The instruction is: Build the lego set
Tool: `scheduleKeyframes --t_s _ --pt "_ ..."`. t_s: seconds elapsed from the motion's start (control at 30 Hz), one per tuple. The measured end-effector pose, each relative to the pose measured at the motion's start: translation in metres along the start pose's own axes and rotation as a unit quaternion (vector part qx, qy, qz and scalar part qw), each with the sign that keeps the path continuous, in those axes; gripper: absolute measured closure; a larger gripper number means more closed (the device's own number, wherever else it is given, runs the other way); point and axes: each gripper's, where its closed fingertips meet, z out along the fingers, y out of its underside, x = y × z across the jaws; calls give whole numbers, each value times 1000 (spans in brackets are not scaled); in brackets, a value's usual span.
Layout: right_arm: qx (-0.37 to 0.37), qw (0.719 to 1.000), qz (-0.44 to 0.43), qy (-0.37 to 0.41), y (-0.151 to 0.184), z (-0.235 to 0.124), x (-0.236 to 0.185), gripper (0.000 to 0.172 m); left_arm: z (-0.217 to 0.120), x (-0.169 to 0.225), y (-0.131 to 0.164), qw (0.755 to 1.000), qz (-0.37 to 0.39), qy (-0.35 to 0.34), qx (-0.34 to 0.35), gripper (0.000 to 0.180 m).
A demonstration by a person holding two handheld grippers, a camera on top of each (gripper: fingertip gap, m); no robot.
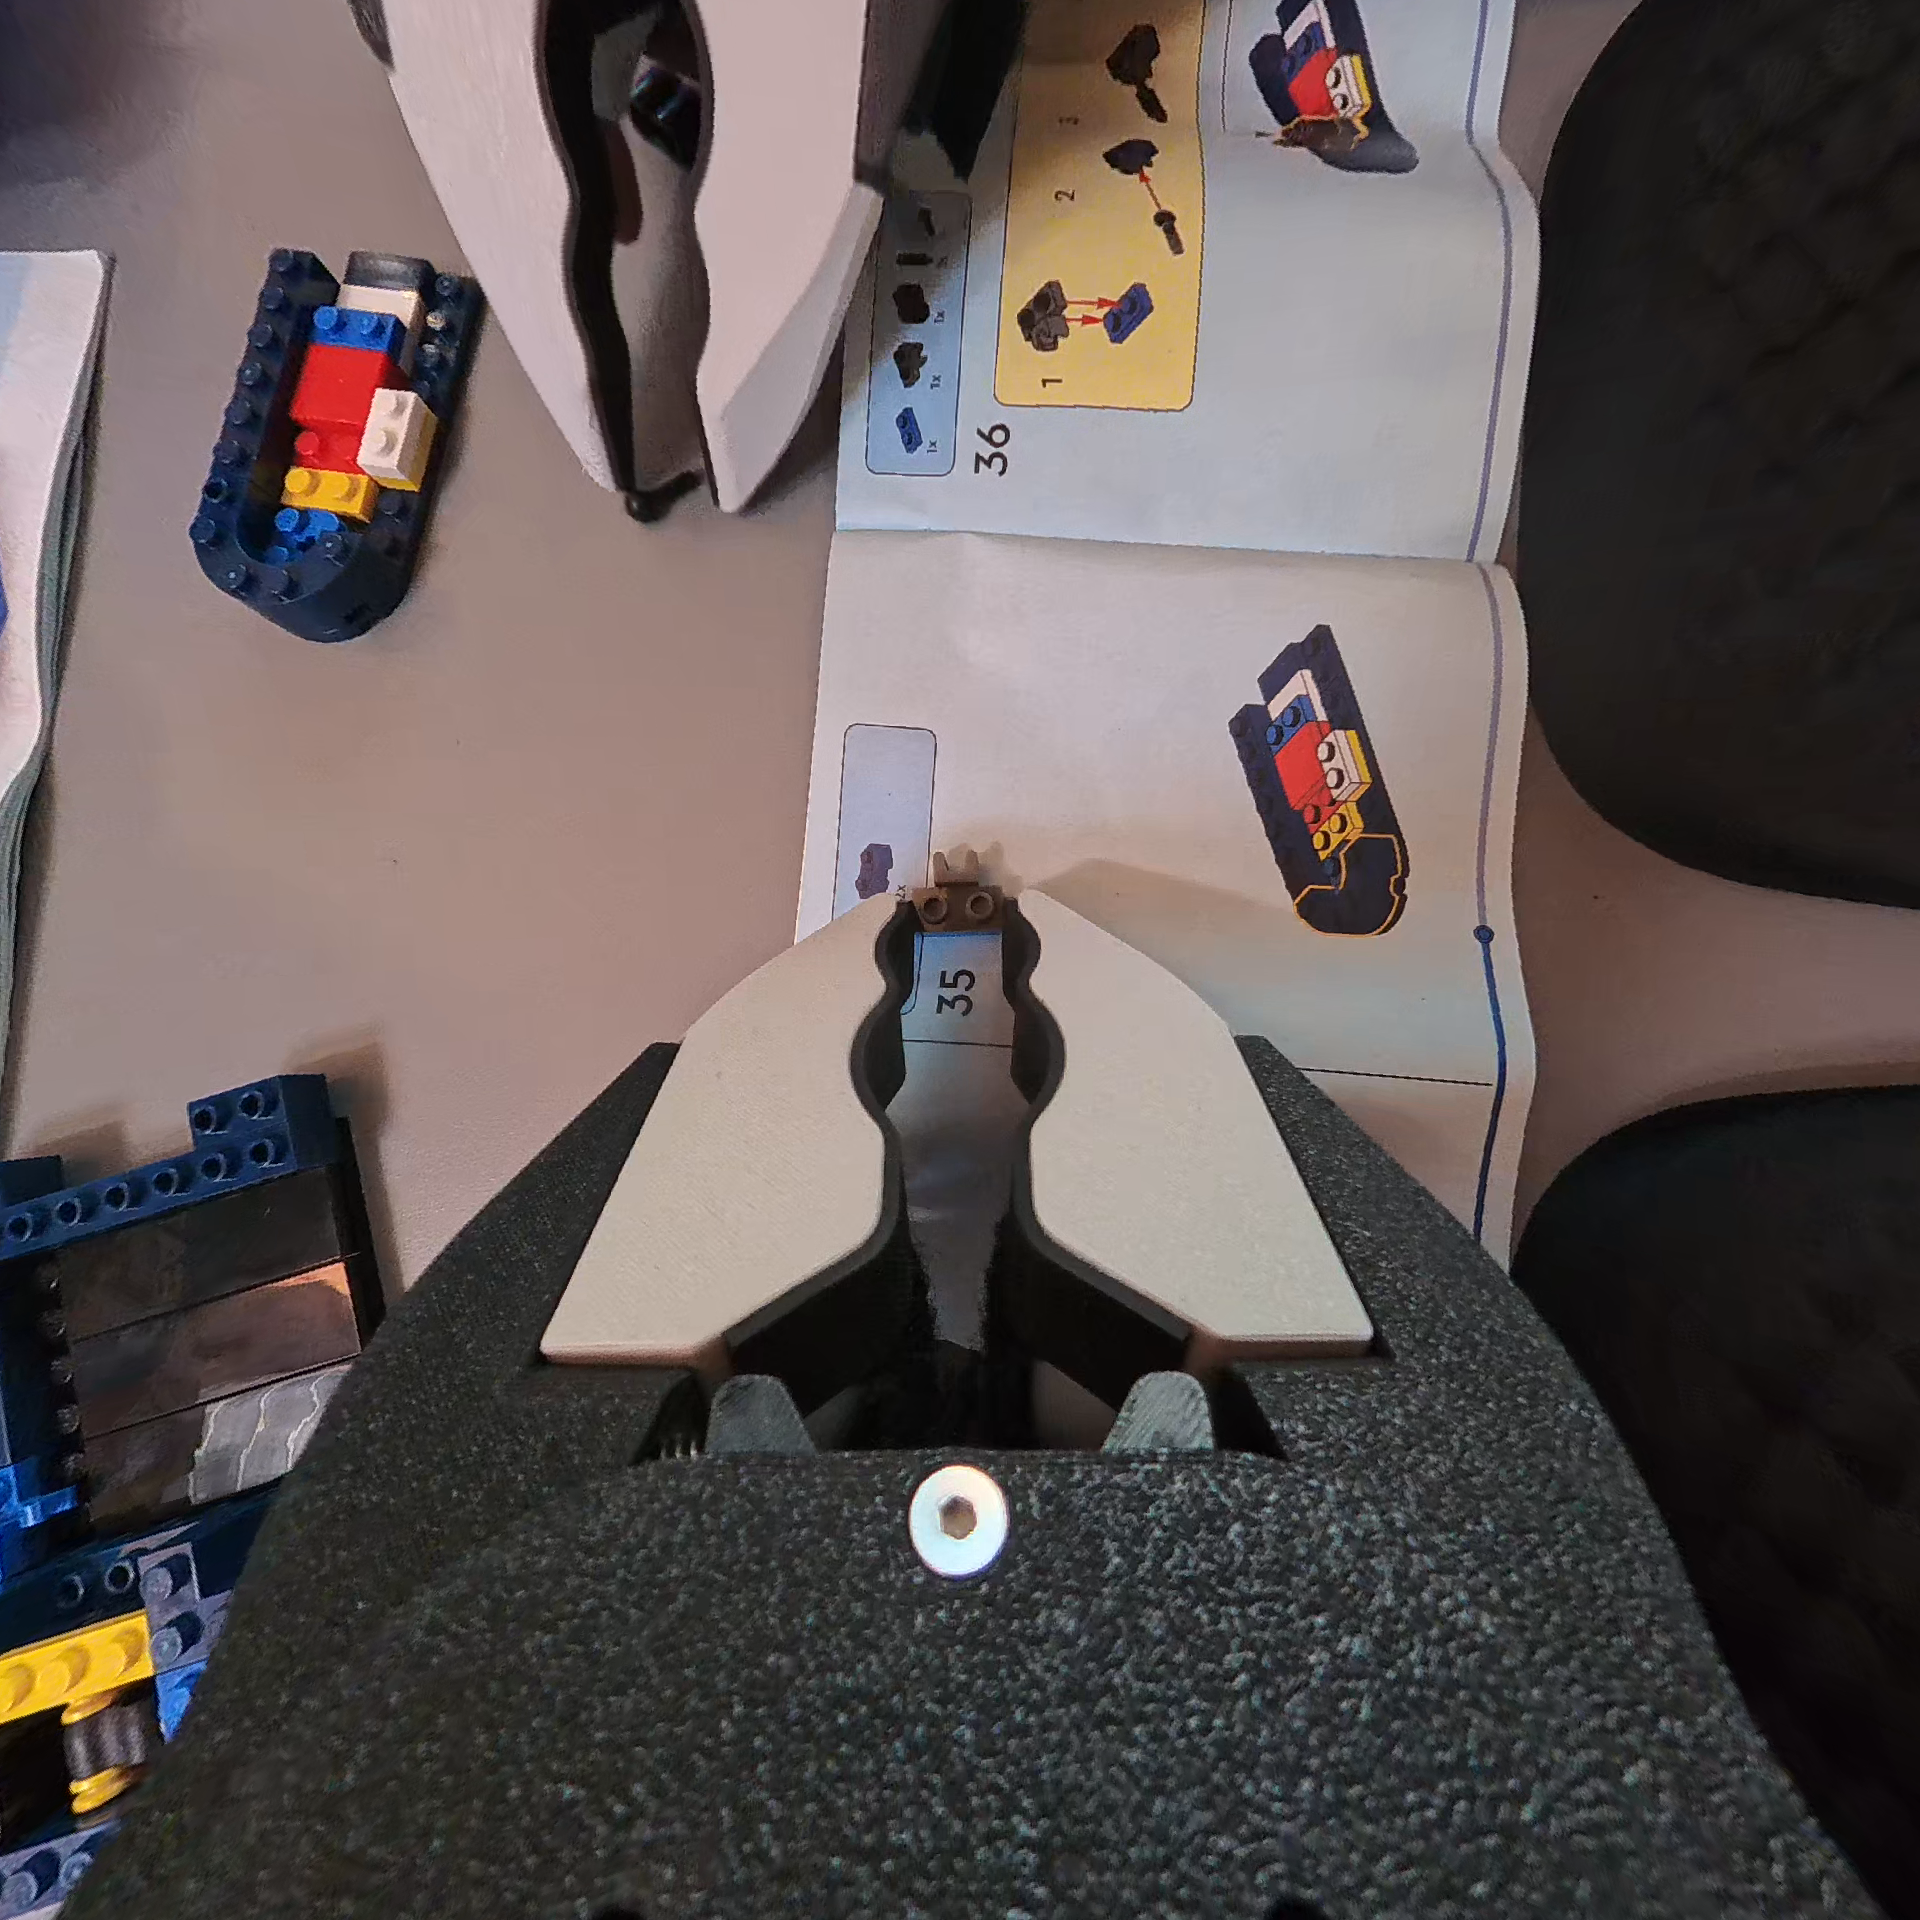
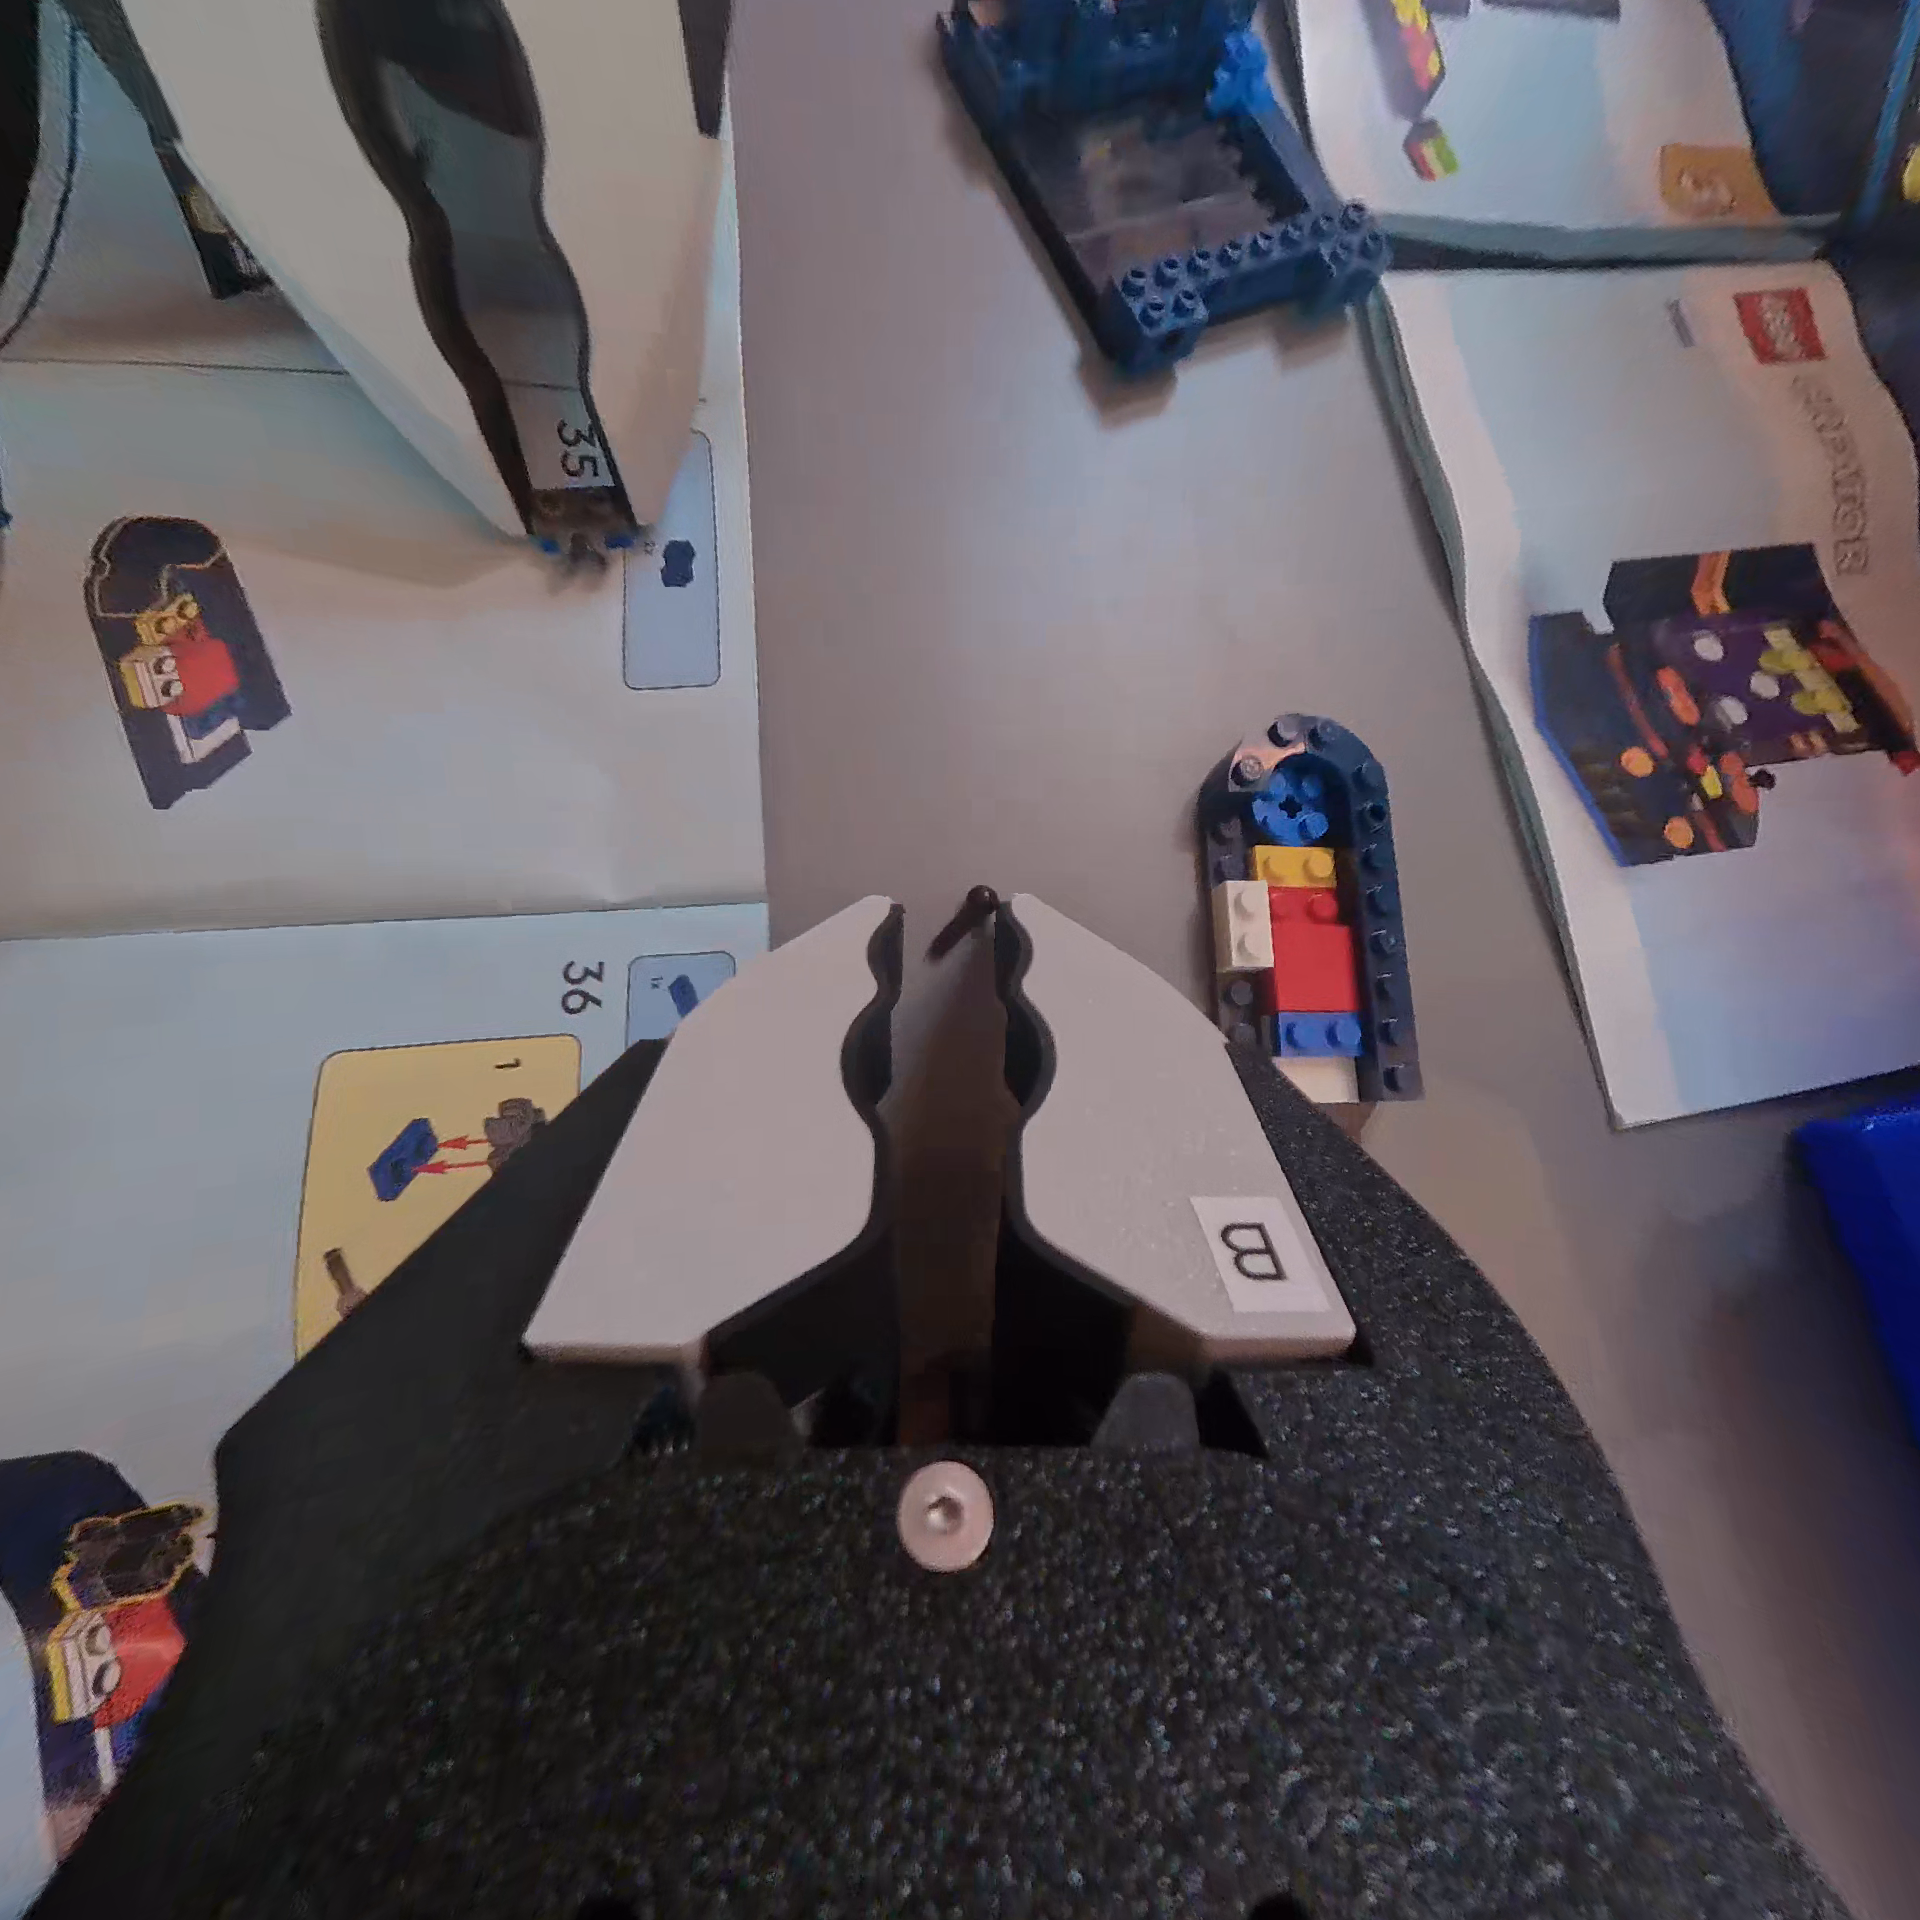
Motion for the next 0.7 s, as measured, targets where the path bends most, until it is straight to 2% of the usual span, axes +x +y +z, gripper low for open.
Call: scheduleKeyframes --t_s 0.07,0.17,0.4,0.53,0.63,0.7 --pt "0 1000 20 2 0 1 1 156 0 0 0 1000 -2 1 2 164" --pt "-9 999 28 21 0 3 5 168 0 0 0 1000 -3 2 4 164" --pt "-5 999 -13 34 -2 4 6 169 0 0 0 1000 -1 1 4 164" --pt "20 999 -36 4 -14 6 -7 169 0 0 0 1000 -1 -2 5 164" --pt "65 995 -55 -57 -41 -3 -35 170 0 0 0 1000 -1 -2 5 164" --pt "55 993 -65 -81 -47 1 -49 170 0 0 0 1000 -1 -2 5 164"
